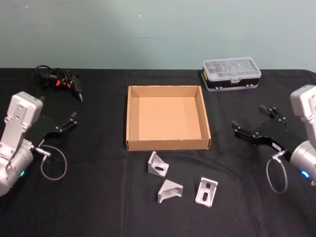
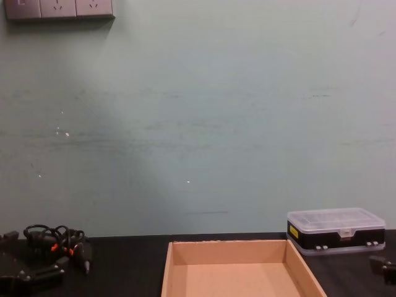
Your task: Use one hand to pick up the angle iron from the table and place it into the box.
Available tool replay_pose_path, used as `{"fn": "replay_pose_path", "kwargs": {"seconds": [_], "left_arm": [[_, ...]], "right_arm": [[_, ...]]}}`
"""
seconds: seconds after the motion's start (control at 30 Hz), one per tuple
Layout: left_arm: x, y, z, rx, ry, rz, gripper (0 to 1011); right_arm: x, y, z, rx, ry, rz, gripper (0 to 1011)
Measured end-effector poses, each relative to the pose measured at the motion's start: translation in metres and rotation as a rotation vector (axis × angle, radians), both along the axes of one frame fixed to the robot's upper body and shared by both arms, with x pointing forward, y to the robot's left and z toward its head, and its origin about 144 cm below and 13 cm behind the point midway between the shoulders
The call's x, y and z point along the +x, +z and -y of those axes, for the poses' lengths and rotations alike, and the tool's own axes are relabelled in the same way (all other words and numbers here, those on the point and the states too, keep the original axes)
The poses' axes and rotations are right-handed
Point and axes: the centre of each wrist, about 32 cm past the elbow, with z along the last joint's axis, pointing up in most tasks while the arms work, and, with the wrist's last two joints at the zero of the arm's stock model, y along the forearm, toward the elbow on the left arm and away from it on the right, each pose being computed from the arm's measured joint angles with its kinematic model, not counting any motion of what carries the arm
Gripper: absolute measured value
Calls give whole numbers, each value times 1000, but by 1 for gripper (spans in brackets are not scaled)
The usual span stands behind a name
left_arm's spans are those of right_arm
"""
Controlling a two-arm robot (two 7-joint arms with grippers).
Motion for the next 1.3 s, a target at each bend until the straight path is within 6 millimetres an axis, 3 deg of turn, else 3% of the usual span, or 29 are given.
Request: {"fn": "replay_pose_path", "kwargs": {"seconds": [0.23,0.53,0.73,1.3], "left_arm": [[0,0,0,0,0,0,1000],[0,0,0,0,0,0,1000],[0,0,0,0,0,0,1000],[0,0,0,0,0,0,1000]], "right_arm": [[-9,34,9,66,153,-99,1002],[-12,69,4,20,370,-239,1002],[-11,74,0,-37,445,-320,1002],[-4,51,-6,-110,496,-454,1002]]}}
